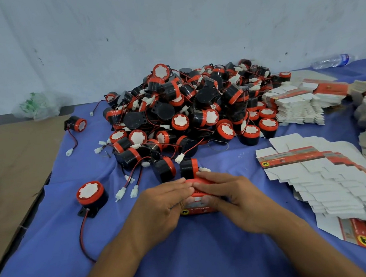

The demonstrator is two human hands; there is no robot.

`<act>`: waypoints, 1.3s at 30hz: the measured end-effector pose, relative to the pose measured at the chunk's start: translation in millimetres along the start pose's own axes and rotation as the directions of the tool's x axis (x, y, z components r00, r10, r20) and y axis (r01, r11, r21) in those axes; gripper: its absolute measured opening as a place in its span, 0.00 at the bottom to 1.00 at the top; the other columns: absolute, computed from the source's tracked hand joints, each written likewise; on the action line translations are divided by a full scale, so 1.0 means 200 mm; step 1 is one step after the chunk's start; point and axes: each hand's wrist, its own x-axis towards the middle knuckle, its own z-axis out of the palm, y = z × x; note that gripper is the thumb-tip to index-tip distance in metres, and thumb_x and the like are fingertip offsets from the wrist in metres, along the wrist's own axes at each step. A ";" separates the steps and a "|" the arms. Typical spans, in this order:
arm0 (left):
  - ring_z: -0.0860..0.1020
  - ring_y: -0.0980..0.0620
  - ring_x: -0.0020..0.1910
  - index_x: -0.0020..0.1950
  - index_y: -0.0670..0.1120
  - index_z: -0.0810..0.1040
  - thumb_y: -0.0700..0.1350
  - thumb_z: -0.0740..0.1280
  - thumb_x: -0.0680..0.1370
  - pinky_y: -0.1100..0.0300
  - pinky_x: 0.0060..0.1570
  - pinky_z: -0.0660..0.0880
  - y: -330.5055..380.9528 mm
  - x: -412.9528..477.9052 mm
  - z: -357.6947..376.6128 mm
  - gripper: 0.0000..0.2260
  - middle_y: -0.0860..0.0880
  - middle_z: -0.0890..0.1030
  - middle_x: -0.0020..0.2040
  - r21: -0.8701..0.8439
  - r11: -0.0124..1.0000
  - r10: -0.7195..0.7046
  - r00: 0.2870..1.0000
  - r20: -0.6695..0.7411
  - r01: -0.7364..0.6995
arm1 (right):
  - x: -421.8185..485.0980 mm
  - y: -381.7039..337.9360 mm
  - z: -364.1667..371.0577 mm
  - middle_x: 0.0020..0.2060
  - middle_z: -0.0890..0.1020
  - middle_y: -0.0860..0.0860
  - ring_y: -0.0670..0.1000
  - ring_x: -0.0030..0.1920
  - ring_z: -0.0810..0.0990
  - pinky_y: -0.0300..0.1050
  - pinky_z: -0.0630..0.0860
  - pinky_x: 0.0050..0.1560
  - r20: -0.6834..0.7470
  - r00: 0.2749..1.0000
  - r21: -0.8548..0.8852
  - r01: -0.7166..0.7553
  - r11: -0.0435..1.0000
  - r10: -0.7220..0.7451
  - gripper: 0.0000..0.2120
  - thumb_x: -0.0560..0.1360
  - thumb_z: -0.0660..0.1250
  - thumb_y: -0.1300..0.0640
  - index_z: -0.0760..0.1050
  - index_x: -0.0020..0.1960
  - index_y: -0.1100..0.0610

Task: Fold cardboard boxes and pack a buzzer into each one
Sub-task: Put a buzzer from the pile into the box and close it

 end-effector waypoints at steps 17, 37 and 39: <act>0.78 0.54 0.60 0.58 0.38 0.83 0.35 0.67 0.76 0.71 0.63 0.69 0.04 0.01 -0.08 0.12 0.46 0.82 0.60 -0.069 0.997 -0.013 0.992 0.126 0.022 | 0.00 -0.02 0.01 0.69 0.77 0.49 0.49 0.72 0.71 0.46 0.66 0.72 -0.002 0.998 -0.243 0.063 0.968 -0.065 0.15 0.81 0.66 0.51 0.80 0.66 0.53; 0.76 0.60 0.65 0.51 0.43 0.86 0.37 0.75 0.73 0.62 0.63 0.74 -0.01 -0.05 -0.03 0.08 0.56 0.80 0.62 -0.194 0.973 -0.129 0.992 0.012 0.129 | -0.03 -0.03 0.07 0.71 0.74 0.52 0.53 0.75 0.66 0.47 0.61 0.76 -0.031 0.990 -0.321 0.123 0.939 -0.140 0.18 0.78 0.69 0.59 0.78 0.68 0.56; 0.75 0.59 0.66 0.53 0.43 0.85 0.39 0.73 0.74 0.62 0.64 0.73 0.00 -0.05 -0.03 0.08 0.55 0.79 0.63 -0.145 0.988 -0.050 0.999 0.015 0.052 | -0.03 -0.03 0.07 0.70 0.75 0.52 0.55 0.73 0.69 0.50 0.65 0.74 -0.036 0.978 -0.379 0.175 0.909 -0.203 0.16 0.79 0.67 0.58 0.79 0.66 0.58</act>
